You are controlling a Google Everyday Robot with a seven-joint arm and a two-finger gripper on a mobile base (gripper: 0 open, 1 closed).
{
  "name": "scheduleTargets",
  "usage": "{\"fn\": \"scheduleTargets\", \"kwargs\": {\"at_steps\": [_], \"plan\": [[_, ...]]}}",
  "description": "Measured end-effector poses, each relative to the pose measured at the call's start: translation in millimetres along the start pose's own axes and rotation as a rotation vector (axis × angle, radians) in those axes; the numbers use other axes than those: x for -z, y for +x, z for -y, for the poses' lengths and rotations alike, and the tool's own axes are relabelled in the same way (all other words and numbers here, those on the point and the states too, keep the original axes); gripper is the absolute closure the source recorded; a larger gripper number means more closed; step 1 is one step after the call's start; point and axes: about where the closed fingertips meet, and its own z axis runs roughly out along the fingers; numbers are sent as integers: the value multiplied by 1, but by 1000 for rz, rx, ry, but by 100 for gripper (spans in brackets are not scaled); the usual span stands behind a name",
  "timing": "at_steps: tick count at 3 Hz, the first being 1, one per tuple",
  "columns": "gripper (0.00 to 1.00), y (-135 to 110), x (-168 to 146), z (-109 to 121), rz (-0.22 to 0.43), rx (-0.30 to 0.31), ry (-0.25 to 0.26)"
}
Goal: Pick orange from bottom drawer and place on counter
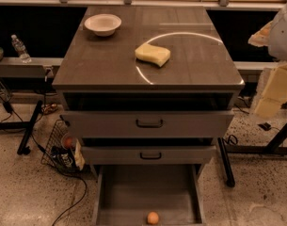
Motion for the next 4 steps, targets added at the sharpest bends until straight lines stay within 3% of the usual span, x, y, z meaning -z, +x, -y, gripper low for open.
{"fn": "scheduleTargets", "kwargs": {"at_steps": [1,2,3,4], "plan": [[0,0,0,0,1,-1,2],[0,11,-23,-9,2,-47,-18],[0,29,-68,-23,-13,-122,-42],[0,41,-136,-41,-30,-203,-90]]}}
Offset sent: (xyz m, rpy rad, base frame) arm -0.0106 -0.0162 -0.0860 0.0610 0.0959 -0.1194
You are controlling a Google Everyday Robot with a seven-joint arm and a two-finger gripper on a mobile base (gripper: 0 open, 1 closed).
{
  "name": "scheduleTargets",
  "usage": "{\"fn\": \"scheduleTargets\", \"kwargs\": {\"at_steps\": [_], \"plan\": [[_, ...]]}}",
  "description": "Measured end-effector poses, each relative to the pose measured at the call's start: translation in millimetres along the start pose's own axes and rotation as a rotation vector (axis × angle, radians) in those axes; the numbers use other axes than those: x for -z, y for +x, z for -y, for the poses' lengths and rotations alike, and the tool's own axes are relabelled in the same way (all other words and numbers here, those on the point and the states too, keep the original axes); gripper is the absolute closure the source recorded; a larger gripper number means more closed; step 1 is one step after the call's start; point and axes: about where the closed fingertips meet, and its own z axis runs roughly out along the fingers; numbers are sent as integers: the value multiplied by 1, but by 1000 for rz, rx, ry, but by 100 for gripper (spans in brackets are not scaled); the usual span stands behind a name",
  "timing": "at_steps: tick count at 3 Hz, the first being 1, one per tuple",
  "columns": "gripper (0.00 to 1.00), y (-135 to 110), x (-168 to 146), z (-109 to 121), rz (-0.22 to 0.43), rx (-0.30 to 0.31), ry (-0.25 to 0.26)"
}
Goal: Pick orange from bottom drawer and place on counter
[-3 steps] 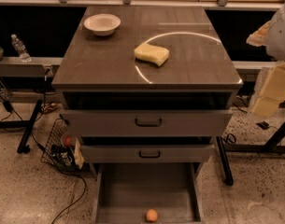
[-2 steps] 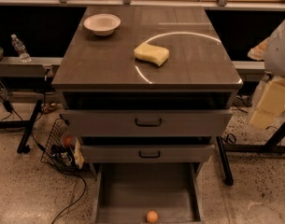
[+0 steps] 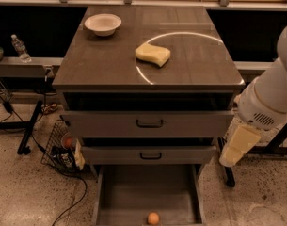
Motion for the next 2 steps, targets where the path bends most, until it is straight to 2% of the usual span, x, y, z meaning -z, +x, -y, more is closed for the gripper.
{"fn": "scheduleTargets", "kwargs": {"at_steps": [1,2], "plan": [[0,0,-77,-13,15,-68,-52],[0,0,-80,-15,16,-79,-59]]}}
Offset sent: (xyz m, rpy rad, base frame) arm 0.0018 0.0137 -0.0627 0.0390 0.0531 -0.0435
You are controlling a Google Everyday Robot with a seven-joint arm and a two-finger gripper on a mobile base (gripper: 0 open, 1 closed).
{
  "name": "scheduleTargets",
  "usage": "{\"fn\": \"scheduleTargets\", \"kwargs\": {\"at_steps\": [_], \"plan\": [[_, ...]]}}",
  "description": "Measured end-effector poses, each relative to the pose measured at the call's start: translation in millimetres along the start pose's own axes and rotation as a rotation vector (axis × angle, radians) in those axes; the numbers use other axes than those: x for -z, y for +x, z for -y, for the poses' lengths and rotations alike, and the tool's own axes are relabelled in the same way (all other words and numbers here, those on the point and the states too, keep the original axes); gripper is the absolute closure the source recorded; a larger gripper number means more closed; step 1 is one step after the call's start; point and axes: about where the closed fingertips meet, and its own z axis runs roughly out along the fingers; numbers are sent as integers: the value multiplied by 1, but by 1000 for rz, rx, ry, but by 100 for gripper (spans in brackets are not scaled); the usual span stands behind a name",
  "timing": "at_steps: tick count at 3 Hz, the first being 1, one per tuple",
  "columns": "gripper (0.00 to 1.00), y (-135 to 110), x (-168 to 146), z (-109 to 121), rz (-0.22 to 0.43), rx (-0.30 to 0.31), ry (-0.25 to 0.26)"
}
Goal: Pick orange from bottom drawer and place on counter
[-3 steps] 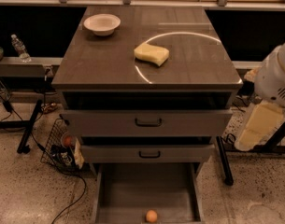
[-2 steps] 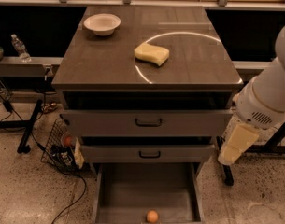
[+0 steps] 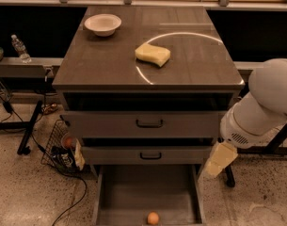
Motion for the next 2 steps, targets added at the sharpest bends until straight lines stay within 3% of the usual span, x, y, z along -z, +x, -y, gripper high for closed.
{"fn": "scheduleTargets", "kwargs": {"at_steps": [1,2], "plan": [[0,2,-12,-4,6,-38,-19],[0,8,-74,-31,48,-192,-118]]}}
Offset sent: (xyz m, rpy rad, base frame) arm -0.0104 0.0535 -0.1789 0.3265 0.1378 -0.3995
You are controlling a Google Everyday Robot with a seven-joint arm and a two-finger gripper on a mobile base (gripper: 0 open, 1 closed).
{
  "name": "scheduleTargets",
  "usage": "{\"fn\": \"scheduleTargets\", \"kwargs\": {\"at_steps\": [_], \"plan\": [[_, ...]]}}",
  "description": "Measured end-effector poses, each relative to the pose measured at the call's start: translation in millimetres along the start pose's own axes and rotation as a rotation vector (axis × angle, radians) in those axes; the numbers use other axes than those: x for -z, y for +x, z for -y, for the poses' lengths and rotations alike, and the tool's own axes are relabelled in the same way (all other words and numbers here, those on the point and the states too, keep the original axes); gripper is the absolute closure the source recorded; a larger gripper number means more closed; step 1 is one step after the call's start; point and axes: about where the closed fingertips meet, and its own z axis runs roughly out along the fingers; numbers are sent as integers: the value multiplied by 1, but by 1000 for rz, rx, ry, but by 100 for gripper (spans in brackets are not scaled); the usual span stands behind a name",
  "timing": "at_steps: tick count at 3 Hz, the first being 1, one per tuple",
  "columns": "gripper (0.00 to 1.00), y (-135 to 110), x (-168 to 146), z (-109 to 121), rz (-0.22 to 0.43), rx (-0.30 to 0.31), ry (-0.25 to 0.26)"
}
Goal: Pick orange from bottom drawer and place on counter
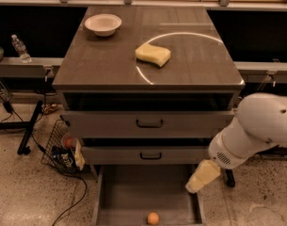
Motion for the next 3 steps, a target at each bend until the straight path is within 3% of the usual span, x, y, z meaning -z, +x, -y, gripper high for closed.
{"fn": "scheduleTargets", "kwargs": {"at_steps": [1,2,3], "plan": [[0,4,-73,-9,49,-134,-67],[0,-10,-158,7,146,-268,-100],[0,-19,-219,14,155,-336,-148]]}}
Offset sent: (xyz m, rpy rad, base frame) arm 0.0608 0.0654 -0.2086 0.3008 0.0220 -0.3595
